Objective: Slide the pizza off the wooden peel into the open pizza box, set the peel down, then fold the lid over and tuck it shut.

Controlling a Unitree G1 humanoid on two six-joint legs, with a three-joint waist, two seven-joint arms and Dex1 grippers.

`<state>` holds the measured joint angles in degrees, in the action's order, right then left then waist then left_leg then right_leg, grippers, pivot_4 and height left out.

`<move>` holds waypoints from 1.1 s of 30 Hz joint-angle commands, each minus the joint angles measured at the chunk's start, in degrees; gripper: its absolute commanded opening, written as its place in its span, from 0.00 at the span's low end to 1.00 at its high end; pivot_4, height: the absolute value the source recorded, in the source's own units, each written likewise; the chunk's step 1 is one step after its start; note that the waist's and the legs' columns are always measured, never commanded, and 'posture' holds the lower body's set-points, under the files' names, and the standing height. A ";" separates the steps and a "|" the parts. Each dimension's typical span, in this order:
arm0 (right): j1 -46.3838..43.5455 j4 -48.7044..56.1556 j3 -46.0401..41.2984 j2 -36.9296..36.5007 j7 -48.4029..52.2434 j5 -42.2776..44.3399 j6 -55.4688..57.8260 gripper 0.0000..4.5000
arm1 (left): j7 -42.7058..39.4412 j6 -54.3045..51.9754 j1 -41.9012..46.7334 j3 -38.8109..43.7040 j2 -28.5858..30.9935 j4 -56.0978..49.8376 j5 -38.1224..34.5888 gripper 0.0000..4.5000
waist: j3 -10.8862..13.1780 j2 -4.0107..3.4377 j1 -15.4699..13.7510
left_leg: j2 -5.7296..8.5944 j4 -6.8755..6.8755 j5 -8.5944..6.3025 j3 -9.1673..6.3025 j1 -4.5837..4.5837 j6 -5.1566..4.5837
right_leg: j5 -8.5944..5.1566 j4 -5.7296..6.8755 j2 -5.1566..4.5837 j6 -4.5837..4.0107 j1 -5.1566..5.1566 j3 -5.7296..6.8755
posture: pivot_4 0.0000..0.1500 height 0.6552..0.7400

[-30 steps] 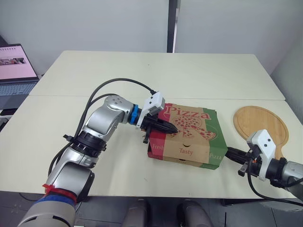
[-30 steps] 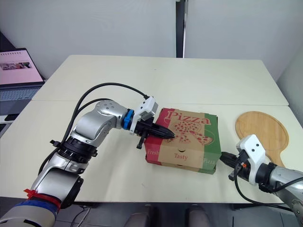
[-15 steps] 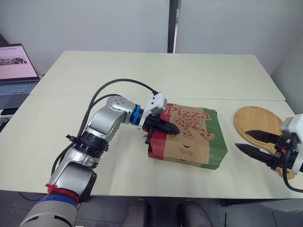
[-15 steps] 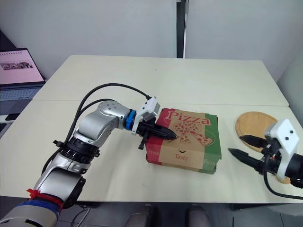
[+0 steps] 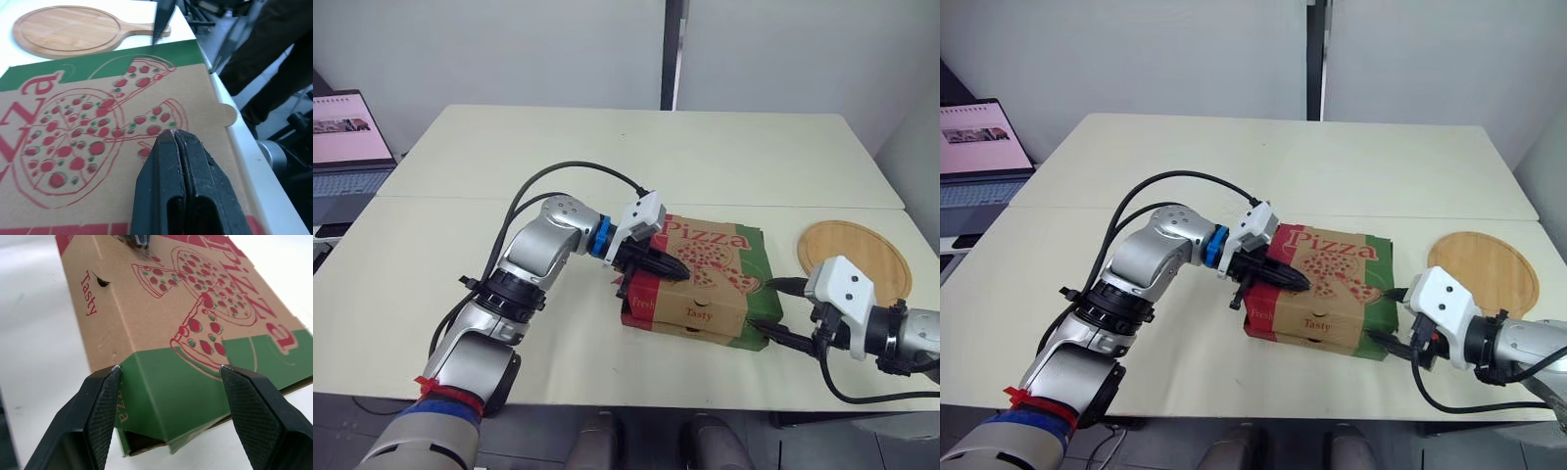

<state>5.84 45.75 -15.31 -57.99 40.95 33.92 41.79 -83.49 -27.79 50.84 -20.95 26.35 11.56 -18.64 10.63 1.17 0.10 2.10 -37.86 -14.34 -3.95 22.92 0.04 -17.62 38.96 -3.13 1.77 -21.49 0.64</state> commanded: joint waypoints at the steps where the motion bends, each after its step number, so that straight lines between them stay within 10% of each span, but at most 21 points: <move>1: -0.93 -0.17 0.90 0.36 -0.42 -3.49 -2.92 0.77 | -1.51 1.56 1.36 -0.52 -0.18 -1.37 0.77 0.00 | 0.00 0.00 0.02 | -0.01 0.00 0.00 0.00 0.00 0.00 | 0.00 0.00 0.00 0.00 0.00 0.00 | 1.00 1.00; 23: -0.78 0.74 6.32 4.23 -1.10 -11.56 -5.83 0.77 | -1.70 6.28 -2.04 -2.77 -0.19 -1.98 5.56 0.00 | 0.00 0.00 0.07 | -0.03 -0.02 0.00 -0.02 -0.05 0.00 | 0.00 0.02 -0.01 0.00 0.04 -0.01 | 1.00 1.00; 33: -5.55 2.92 -1.08 6.90 -1.18 5.78 5.89 0.77 | -0.91 6.55 -2.45 -2.76 -0.30 -2.26 6.03 0.00 | 0.00 -0.01 0.03 | -0.05 -0.03 0.00 -0.05 -0.06 0.00 | 0.00 0.03 -0.01 -0.01 0.06 0.00 | 1.00 1.00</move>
<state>1.86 47.11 -15.32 -51.62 41.00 37.06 46.09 -84.47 -21.80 48.77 -23.13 26.08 10.53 -13.44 10.62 1.16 0.13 2.06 -37.89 -14.34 -4.01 22.86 0.04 -17.61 38.99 -3.14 1.76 -21.42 0.66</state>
